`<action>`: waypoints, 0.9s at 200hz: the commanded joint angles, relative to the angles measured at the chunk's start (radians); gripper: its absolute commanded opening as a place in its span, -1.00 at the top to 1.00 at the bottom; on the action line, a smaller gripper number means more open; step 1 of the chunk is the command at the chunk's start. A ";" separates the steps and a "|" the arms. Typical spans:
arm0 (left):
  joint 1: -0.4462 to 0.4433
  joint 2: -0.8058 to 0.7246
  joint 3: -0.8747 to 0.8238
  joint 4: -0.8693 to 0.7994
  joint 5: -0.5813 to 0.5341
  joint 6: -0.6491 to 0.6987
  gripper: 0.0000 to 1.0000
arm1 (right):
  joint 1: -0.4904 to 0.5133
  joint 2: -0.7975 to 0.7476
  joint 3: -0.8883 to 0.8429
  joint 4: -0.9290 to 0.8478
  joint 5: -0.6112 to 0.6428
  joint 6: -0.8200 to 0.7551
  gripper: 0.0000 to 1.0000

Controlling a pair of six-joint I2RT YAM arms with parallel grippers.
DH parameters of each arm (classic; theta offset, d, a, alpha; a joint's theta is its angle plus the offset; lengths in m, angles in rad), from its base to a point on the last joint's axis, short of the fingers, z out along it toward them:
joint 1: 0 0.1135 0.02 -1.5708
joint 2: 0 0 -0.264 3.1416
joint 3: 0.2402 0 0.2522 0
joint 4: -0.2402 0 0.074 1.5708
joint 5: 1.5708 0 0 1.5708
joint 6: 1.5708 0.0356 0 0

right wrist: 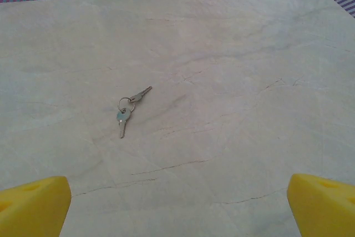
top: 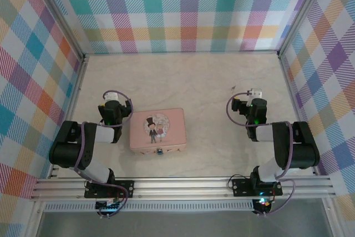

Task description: Unlock a padlock with a key

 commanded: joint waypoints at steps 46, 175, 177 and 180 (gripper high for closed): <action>-0.002 -0.008 -0.005 0.033 -0.010 -0.015 -1.00 | -0.001 0.002 0.008 0.041 -0.015 0.003 -0.99; -0.001 -0.023 -0.008 0.025 -0.023 -0.021 -1.00 | -0.001 -0.017 0.018 0.003 -0.005 0.009 -1.00; 0.000 -0.030 -0.006 0.010 -0.020 -0.023 -1.00 | -0.001 -0.024 0.023 -0.015 -0.007 0.011 -0.99; 0.001 -0.036 -0.005 0.002 -0.006 -0.023 -1.00 | -0.002 -0.030 0.027 -0.026 -0.021 0.010 -0.99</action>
